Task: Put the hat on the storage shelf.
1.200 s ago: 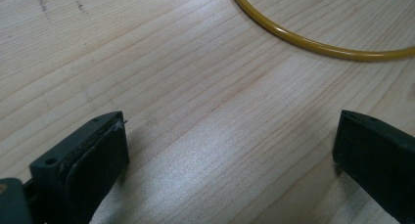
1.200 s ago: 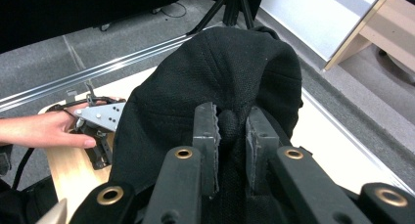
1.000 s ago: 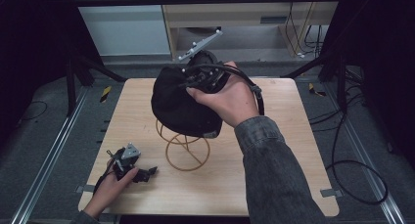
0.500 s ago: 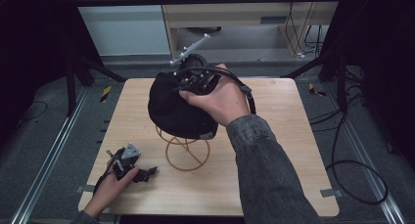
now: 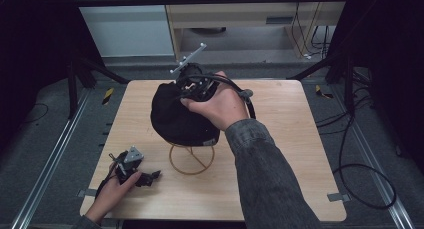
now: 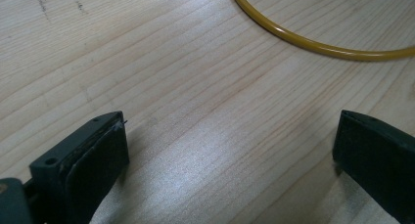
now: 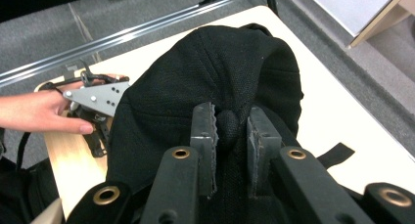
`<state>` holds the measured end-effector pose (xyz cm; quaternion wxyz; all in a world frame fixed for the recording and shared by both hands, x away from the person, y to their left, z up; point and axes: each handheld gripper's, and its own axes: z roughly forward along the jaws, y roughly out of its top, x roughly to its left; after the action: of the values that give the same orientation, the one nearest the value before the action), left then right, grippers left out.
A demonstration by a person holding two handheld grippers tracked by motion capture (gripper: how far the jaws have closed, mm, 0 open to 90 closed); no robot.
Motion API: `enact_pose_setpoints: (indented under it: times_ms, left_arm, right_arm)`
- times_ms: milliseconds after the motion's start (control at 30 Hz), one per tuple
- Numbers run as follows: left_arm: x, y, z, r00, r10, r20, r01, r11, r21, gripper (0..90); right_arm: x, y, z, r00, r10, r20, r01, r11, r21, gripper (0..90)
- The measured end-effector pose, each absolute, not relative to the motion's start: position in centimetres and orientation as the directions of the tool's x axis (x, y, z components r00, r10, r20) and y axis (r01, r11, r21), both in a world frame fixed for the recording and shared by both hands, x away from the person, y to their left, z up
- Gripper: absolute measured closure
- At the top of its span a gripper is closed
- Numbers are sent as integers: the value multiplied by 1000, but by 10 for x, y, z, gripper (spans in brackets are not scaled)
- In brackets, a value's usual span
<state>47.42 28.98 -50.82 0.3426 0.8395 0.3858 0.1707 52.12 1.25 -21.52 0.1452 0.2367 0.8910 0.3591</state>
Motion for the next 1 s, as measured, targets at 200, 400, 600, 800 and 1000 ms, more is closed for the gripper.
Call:
enact_pose_setpoints:
  times_ms: [200, 400, 600, 800, 1000]
  left_arm:
    - [474, 290, -508, 642, 766, 19, 531, -463, 710, 0]
    - [474, 290, -508, 643, 766, 20, 531, -463, 710, 0]
    - [474, 290, -508, 642, 766, 20, 531, -463, 710, 0]
    - [474, 290, -508, 642, 767, 20, 531, -463, 710, 0]
    - [474, 290, -508, 643, 766, 20, 530, -464, 710, 0]
  right_arm:
    - [523, 18, -224, -844, 528, -97, 326, 647, 689, 767]
    - [525, 20, -228, -844, 528, -92, 332, 650, 684, 755]
    - [526, 18, -231, -841, 535, -84, 344, 646, 681, 744]
    - [527, 14, -231, -835, 546, -72, 360, 640, 679, 722]
    - [527, 12, -233, -833, 550, -65, 368, 637, 677, 679]
